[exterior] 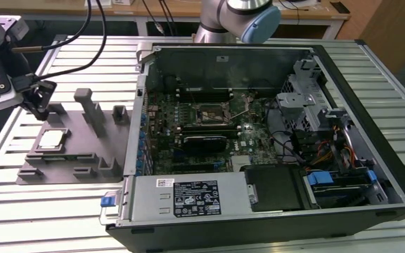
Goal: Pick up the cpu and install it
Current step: 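Pick up the cpu and move it towards the insertion slot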
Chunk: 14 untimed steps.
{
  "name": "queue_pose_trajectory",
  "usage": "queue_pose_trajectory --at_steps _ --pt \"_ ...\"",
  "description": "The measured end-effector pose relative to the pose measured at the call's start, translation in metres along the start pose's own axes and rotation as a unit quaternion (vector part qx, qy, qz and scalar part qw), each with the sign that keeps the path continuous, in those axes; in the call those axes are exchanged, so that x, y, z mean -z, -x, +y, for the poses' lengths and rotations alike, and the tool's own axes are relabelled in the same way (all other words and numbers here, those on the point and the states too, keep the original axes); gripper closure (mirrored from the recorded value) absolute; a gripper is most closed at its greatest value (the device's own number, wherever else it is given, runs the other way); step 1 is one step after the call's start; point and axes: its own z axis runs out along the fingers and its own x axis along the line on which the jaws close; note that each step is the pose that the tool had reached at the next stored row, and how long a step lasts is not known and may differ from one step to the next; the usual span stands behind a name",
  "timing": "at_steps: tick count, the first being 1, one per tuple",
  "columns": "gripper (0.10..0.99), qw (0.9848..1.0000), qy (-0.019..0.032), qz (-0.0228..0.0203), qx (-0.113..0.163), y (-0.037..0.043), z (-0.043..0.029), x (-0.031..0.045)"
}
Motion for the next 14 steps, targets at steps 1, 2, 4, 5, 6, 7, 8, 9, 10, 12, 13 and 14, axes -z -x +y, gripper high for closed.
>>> queue_pose_trajectory --at_steps 1,2,4,5,6,7,8,9,10,12,13,14 --pt "0.980 1.0000 0.0000 0.0000 0.000 -0.0001 0.0000 -0.0005" --pt "0.980 1.0000 0.0000 0.0000 0.000 -0.0003 -0.0001 -0.0010" --pt "0.980 1.0000 0.0000 0.0001 0.000 -0.0004 -0.0001 -0.0018" --pt "0.980 1.0000 0.0000 0.0000 0.000 -0.0005 -0.0002 -0.0022" --pt "0.980 1.0000 0.0000 0.0000 0.000 -0.0006 -0.0002 -0.0025" --pt "0.980 1.0000 -0.0001 0.0001 0.000 -0.0006 -0.0002 -0.0028" --pt "0.980 1.0000 -0.0001 0.0001 0.000 -0.0007 -0.0002 -0.0030" --pt "0.980 1.0000 -0.0001 0.0001 0.000 -0.0007 -0.0002 -0.0031" --pt "0.980 1.0000 0.0000 0.0001 0.000 -0.0008 -0.0002 -0.0031" --pt "0.980 1.0000 0.0000 0.0001 0.000 -0.0007 -0.0002 -0.0032" --pt "0.980 1.0000 0.0000 0.0000 0.000 -0.0008 -0.0002 -0.0032" --pt "0.980 1.0000 0.0000 0.0001 0.000 -0.0008 -0.0002 -0.0032"
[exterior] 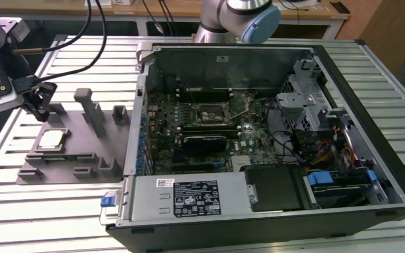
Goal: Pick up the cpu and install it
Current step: 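Pick up the cpu and move it towards the insertion slot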
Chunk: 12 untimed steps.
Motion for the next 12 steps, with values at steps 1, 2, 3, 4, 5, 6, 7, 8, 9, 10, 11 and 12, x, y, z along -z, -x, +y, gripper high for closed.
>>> queue_pose_trajectory --at_steps 1,2,3,4,5,6,7,8,9,10,11,12 --pt "0.980 1.0000 0.0000 0.0000 0.000 0.0000 0.0000 0.0000" --pt "0.980 1.0000 0.0001 -0.0001 0.000 0.0000 0.0000 -0.0003" --pt "0.980 1.0000 0.0001 -0.0002 0.000 0.0000 0.0000 -0.0007" --pt "0.980 1.0000 0.0002 -0.0002 0.000 0.0000 0.0000 -0.0013" --pt "0.980 1.0000 0.0000 -0.0001 0.000 0.0000 -0.0001 -0.0018" --pt "0.980 1.0000 0.0000 0.0000 0.000 -0.0001 -0.0001 -0.0025" --pt "0.980 1.0000 0.0000 -0.0001 0.000 -0.0001 -0.0002 -0.0032" --pt "0.980 1.0000 0.0001 -0.0001 0.000 -0.0001 -0.0002 -0.0038" --pt "0.980 1.0000 0.0000 0.0000 0.000 -0.0001 -0.0002 -0.0046" --pt "0.980 1.0000 0.0000 -0.0001 0.000 -0.0001 -0.0003 -0.0053" --pt "0.980 1.0000 0.0001 -0.0001 0.000 -0.0002 -0.0003 -0.0059" --pt "0.980 1.0000 0.0000 0.0000 0.000 -0.0002 -0.0003 -0.0066"
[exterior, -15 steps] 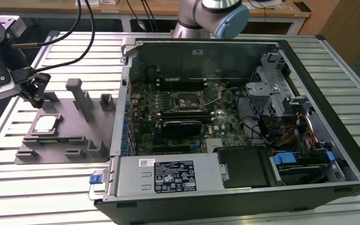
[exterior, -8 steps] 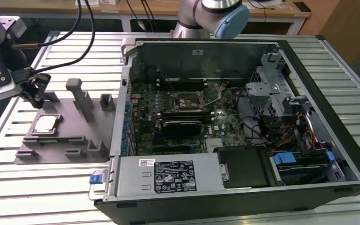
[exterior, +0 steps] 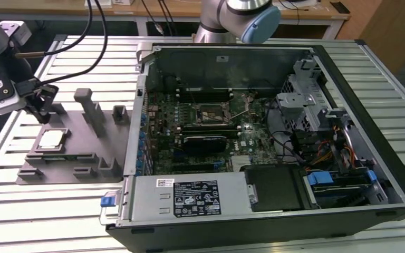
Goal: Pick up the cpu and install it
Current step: 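Pick up the cpu and move it towards the insertion slot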
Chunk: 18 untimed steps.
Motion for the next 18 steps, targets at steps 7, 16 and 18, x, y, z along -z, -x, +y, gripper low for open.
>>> queue_pose_trajectory --at_steps 7,16,18 --pt "0.980 1.0000 0.0000 0.0000 0.000 -0.0001 -0.0002 -0.0048" --pt "0.980 1.0000 0.0000 0.0000 0.000 -0.0003 -0.0005 -0.0099" --pt "0.980 1.0000 0.0000 0.0000 0.000 -0.0004 -0.0005 -0.0110"
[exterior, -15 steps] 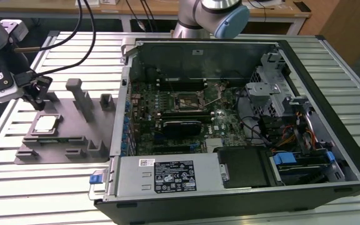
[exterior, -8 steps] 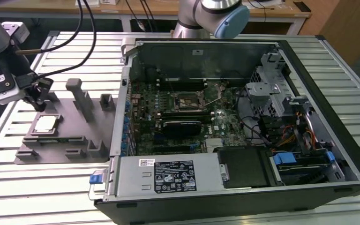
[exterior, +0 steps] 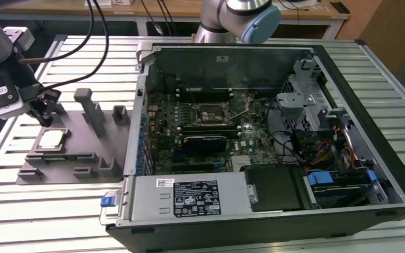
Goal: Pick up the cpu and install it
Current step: 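Pick up the cpu and move it towards the insertion slot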
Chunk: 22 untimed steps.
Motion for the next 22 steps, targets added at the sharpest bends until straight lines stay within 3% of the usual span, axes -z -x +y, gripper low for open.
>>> queue_pose_trajectory --at_steps 22 --pt "0.980 1.0000 0.0000 0.0000 0.000 -0.0070 -0.0017 -0.0168"
